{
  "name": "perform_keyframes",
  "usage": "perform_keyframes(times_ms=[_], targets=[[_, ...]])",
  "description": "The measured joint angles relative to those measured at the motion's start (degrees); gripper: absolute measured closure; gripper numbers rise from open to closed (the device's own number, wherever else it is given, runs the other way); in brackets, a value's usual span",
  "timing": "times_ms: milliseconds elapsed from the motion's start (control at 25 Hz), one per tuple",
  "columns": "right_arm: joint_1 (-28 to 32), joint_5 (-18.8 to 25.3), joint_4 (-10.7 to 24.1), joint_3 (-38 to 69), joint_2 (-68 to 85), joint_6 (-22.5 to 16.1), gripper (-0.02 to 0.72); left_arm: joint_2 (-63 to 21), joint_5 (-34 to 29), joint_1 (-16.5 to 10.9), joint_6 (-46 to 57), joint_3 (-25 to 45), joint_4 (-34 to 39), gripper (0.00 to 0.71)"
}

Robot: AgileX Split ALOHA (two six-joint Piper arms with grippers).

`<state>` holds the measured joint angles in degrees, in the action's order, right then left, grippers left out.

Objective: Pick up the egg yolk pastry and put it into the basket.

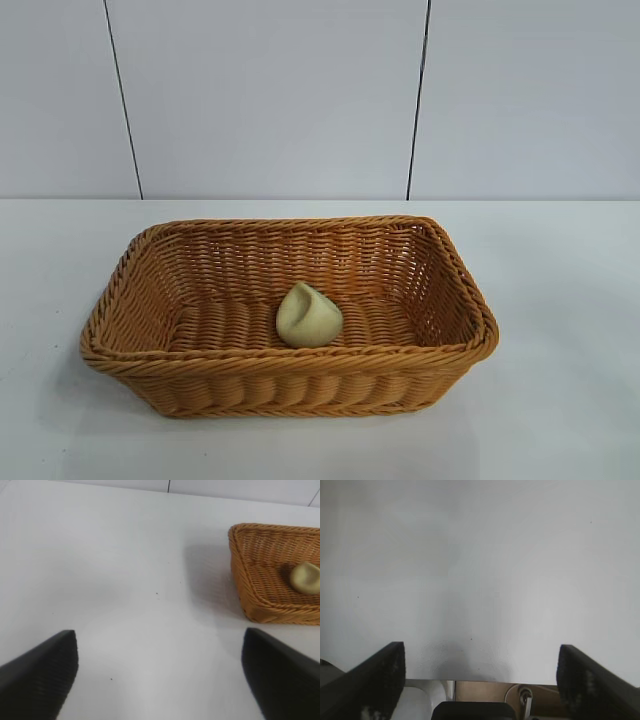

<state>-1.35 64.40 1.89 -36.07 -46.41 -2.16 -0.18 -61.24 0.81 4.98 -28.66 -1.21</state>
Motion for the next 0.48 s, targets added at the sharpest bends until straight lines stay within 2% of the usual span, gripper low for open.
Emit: perform_keyframes(times_ms=[120,240,480], targets=[[0.0,-3.3,-1.3,5.8,9.3,0.6,0.107,0.0,0.0,0.0,0.0,0.0,0.0,0.067],[0.0,-4.7,-1.9,7.6,17.5,1.0,0.107,0.0,0.0,0.0,0.0,0.0,0.0,0.067],[0.0,-5.6,-1.9,7.7,32.3,1.2,0.107,0.0,0.0,0.0,0.0,0.0,0.0,0.067]])
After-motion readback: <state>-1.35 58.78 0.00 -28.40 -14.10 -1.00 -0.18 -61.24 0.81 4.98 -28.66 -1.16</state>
